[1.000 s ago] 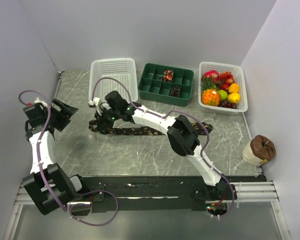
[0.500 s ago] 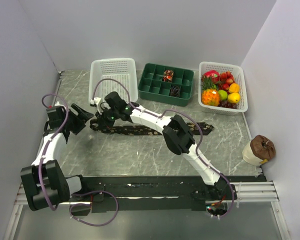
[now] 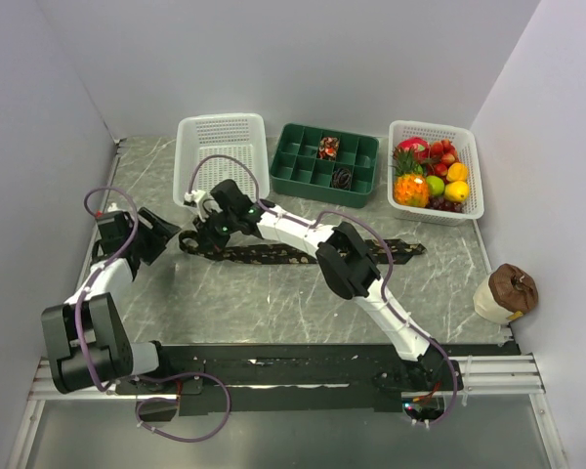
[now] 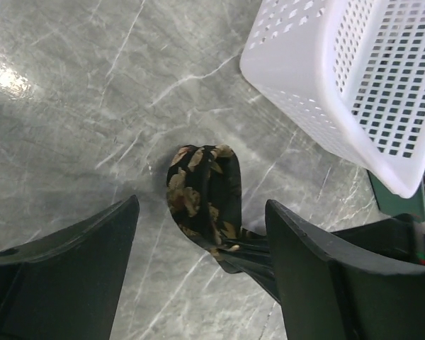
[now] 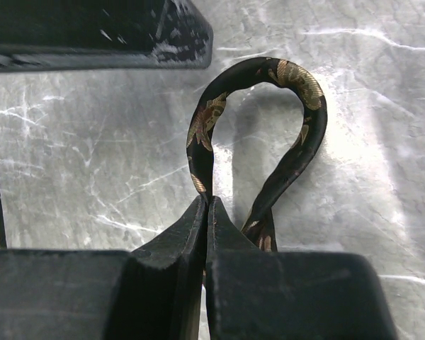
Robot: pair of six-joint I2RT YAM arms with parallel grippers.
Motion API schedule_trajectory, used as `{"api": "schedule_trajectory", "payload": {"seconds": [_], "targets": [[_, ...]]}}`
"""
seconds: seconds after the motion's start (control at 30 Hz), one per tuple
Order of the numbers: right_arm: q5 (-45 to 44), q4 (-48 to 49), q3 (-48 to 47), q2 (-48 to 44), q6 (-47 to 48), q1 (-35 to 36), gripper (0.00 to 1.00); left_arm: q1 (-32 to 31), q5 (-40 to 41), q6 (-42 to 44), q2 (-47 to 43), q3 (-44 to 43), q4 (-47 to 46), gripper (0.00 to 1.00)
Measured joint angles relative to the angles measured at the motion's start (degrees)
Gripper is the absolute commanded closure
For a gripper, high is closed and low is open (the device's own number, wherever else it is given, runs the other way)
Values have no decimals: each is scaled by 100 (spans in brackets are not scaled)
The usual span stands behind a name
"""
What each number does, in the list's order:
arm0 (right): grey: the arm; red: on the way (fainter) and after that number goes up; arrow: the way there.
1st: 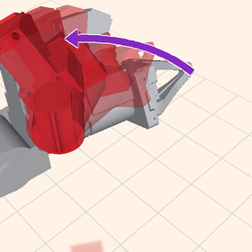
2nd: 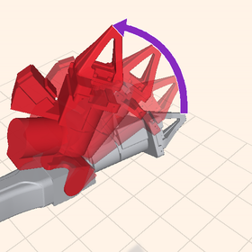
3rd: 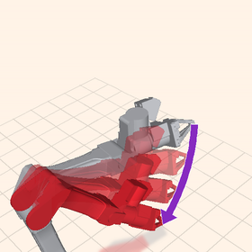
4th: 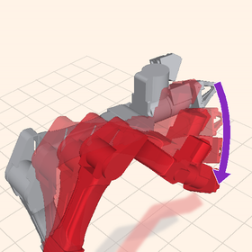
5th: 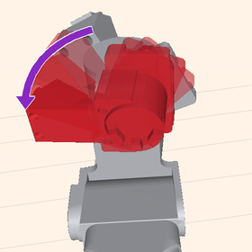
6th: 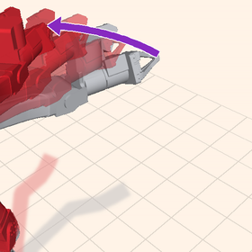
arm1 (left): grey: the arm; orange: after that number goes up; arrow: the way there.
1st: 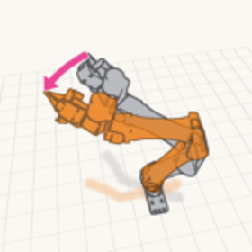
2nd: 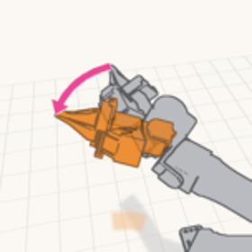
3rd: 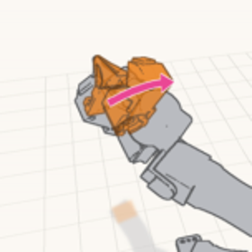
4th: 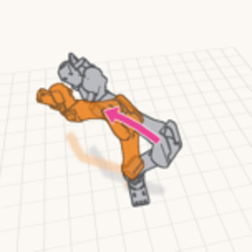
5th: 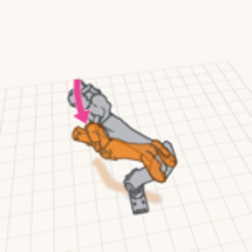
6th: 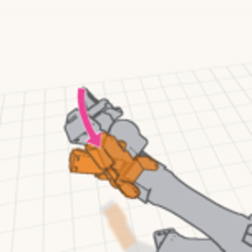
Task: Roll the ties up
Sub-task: Flatten out the tie at the center of the board.
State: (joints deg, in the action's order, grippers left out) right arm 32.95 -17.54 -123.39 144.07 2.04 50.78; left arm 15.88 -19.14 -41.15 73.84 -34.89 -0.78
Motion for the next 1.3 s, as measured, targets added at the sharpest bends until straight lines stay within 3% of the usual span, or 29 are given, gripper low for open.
{"api": "schedule_trajectory", "payload": {"seconds": [0.5, 0.6, 0.8, 1.0, 1.3], "targets": [[164, 136, 136, -15, -85, -37, 94, -295, -46, 164, 492, 326, -898, 30], [269, 162, 190, -24, -116, -79, 94, -297, -44, 258, 708, 299, -1115, 36], [474, 219, 190, -68, -269, -254, 94, -354, -44, 389, 1202, 63, -1209, 61], [601, 297, 190, -79, -424, -409, 93, -494, -52, 501, 1388, -127, -1233, 96], [612, 284, 164, -79, -597, -450, 92, -538, -157, 544, 1506, -334, -933, 99]]}}
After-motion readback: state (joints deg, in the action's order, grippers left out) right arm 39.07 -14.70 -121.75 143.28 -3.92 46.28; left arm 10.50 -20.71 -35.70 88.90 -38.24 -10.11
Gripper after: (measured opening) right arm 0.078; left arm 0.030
